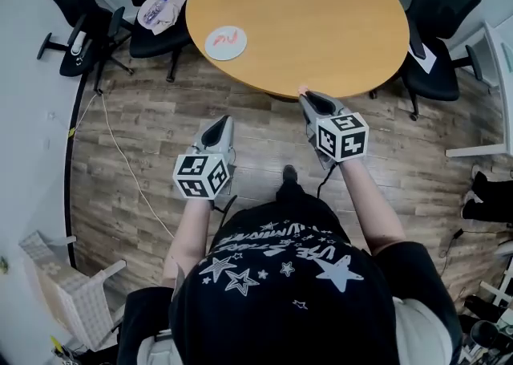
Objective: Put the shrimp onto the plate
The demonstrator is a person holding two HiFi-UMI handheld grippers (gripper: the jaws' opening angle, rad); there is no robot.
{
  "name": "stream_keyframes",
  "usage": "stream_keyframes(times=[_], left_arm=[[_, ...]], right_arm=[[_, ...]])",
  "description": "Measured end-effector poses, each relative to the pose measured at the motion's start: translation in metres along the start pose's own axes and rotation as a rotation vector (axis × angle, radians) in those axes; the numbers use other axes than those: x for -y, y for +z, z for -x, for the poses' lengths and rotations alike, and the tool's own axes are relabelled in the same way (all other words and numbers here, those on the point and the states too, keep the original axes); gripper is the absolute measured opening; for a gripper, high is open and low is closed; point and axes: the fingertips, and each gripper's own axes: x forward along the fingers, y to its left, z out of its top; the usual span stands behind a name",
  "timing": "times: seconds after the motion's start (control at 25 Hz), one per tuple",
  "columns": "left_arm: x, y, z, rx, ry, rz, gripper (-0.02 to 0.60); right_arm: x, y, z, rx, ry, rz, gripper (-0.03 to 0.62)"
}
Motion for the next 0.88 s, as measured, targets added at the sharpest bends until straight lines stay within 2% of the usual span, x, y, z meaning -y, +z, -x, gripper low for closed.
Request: stream_keyframes(times=[0.48, 0.68, 0.88], left_arm=[[-0.008, 0.016, -0.038, 0.026, 0.12, 0.043, 0.002], [-0.009, 0.023, -0.04, 0.04, 0.17, 0.047, 0.002], [-0.014, 0.029, -0.041, 0.041, 0.18, 0.043, 0.002]], right_arm=[[0.044, 0.024, -0.037, -0.033, 0.107, 0.028, 0.06], [0.046, 0.028, -0.048, -0.041, 0.154, 0.041, 0.06], [0.04, 0.032, -0.058, -0.047, 0.178, 0.048, 0.06]])
